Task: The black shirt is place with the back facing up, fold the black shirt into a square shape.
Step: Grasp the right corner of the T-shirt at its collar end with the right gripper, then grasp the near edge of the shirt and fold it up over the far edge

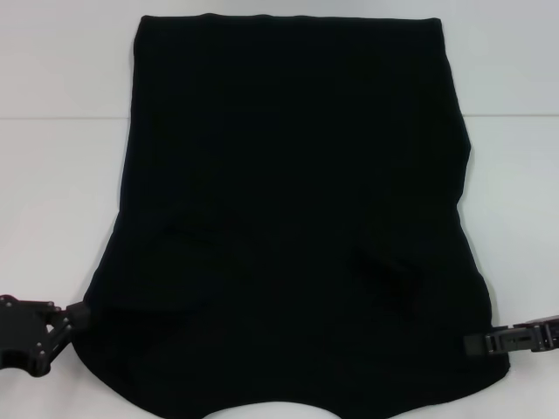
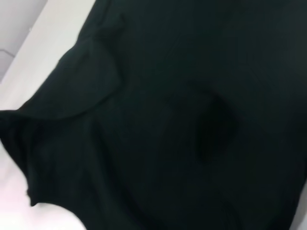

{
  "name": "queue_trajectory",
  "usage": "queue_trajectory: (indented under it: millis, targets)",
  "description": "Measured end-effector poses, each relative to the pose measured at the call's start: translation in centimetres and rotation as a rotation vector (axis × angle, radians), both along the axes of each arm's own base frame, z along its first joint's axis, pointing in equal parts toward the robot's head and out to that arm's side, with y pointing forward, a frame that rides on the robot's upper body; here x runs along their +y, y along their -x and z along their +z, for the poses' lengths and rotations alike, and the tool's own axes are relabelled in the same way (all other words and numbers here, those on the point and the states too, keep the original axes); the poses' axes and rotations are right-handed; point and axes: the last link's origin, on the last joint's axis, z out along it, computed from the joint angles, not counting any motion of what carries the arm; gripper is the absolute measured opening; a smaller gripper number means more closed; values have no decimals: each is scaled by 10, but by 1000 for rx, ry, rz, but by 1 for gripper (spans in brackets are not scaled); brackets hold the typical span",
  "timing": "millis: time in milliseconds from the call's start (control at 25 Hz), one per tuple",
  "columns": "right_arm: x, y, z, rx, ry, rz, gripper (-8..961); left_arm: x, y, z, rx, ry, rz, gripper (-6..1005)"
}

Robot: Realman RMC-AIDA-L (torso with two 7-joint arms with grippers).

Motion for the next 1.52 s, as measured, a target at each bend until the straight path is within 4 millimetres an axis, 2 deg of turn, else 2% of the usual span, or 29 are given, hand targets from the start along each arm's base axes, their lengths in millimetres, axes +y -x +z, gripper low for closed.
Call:
queue_trajectory:
  millis: [400,1400,1520]
  targets:
    - [-5,15,-6,52,64,38,901,1,1,0,7,-2,3,7]
    - [-4,9,-8,14,79,-14,776,9,-1,0,13,-7,-3,7]
    - [-5,8,-9,17,73,-18,657,10,-2,0,14,-7,-8,7]
